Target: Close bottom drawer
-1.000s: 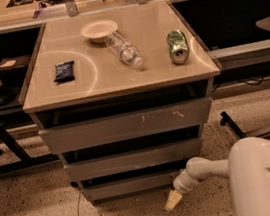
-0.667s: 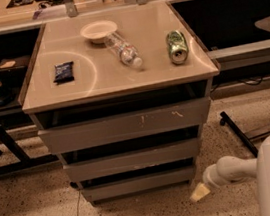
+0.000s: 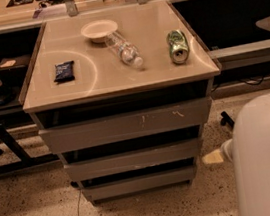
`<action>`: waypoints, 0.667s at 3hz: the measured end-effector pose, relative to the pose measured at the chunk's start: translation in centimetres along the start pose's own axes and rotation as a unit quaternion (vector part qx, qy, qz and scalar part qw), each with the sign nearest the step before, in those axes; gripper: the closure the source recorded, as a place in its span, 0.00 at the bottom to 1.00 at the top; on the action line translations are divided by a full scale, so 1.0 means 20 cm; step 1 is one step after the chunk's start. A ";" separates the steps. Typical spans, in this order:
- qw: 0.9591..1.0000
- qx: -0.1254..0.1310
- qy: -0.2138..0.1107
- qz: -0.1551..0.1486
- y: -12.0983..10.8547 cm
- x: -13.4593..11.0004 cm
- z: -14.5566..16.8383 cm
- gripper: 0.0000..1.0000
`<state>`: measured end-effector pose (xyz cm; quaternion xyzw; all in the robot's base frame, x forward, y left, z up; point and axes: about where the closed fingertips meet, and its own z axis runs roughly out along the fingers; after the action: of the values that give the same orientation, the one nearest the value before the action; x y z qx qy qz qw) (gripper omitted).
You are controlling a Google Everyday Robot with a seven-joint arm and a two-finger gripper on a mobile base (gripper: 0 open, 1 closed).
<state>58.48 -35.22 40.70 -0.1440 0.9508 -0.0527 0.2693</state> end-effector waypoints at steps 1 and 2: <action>0.997 0.050 -0.026 0.055 -0.12 -0.15 -0.17 0.00; 0.997 0.050 -0.026 0.055 -0.12 -0.15 -0.17 0.00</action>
Offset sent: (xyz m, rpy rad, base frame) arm 0.0113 -0.0126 0.0474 -0.0110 -0.0806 -0.1334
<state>59.63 -36.49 45.51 -0.0787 0.9462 -0.0819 0.3030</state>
